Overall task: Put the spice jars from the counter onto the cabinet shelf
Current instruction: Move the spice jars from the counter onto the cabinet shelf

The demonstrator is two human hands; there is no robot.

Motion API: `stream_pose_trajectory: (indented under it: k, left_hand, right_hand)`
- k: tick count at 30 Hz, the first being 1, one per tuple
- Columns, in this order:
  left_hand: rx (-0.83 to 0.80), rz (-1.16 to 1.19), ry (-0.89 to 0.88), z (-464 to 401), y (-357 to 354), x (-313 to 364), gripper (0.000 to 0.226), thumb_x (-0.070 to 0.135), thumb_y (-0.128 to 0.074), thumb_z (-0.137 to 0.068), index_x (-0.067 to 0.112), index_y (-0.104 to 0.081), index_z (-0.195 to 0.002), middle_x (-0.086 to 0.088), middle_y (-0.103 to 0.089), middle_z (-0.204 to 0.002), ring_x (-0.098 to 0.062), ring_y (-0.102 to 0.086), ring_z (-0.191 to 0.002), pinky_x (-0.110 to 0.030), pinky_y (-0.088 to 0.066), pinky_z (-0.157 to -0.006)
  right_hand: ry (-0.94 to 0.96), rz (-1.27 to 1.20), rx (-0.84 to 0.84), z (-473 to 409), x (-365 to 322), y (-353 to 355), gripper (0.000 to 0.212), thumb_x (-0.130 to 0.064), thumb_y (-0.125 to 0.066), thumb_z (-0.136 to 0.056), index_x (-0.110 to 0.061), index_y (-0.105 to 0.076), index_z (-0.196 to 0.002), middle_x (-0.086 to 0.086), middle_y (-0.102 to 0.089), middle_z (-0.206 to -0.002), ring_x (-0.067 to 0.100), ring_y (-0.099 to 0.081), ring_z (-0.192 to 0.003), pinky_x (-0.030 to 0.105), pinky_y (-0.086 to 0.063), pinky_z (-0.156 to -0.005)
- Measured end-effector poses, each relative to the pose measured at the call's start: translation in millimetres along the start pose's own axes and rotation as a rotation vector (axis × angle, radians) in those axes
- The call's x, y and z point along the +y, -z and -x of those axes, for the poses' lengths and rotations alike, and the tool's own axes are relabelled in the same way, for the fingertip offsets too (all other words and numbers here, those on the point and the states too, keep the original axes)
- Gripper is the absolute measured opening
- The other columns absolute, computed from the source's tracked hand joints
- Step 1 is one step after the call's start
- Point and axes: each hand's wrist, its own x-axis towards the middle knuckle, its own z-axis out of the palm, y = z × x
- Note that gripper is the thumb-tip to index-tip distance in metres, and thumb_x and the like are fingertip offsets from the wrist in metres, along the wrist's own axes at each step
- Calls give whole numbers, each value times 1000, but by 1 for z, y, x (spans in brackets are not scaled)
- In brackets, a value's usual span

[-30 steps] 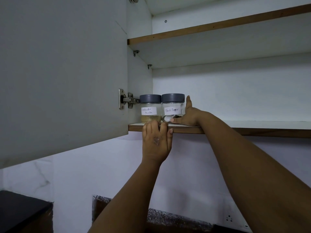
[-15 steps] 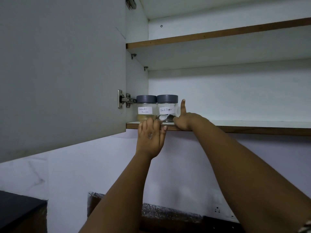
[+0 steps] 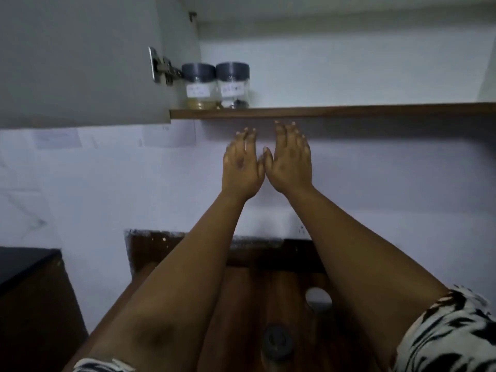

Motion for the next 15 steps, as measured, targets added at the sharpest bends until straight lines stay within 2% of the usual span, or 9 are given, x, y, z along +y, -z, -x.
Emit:
stream_pose_trajectory:
  k: [3, 5, 11, 15]
  left_hand:
    - [-138, 26, -41, 62, -22, 6, 56, 25, -48, -96, 7, -34, -147, -15, -37, -150, -31, -33, -140, -49, -28, -114]
    - [-222, 81, 11, 107, -37, 5, 60, 24, -51, -95, 4, -32, -148, -17, -39, -148, -32, -36, -137, -48, -31, -112]
    - [-633, 146, 343, 252, -67, 14, 70, 30, -52, -94, 2, -22, -150, -18, -40, -140, -32, -40, -126, -37, -30, -105]
    - [-838, 151, 533, 320, -65, 7, 70, 23, -52, -94, 6, -15, -151, -15, -34, -144, -30, -35, -130, -37, -31, -106]
  right_hand:
    - [-86, 26, -118, 64, 25, -14, 60, -40, -40, -99, -13, -27, -151, 13, -31, -155, 29, -22, -146, 45, -18, -119]
    - [-141, 70, -208, 111, 47, -23, 62, -41, -39, -99, -15, -23, -153, 14, -25, -157, 30, -19, -147, 46, -17, -119]
    - [-338, 93, -544, 238, 79, -40, 67, -44, -41, -98, -14, -19, -154, 18, -15, -159, 35, -13, -147, 48, -15, -119]
    - [-330, 113, -763, 307, 78, -48, 73, -46, -42, -96, -15, -12, -155, 18, -11, -160, 34, -9, -148, 48, -15, -118]
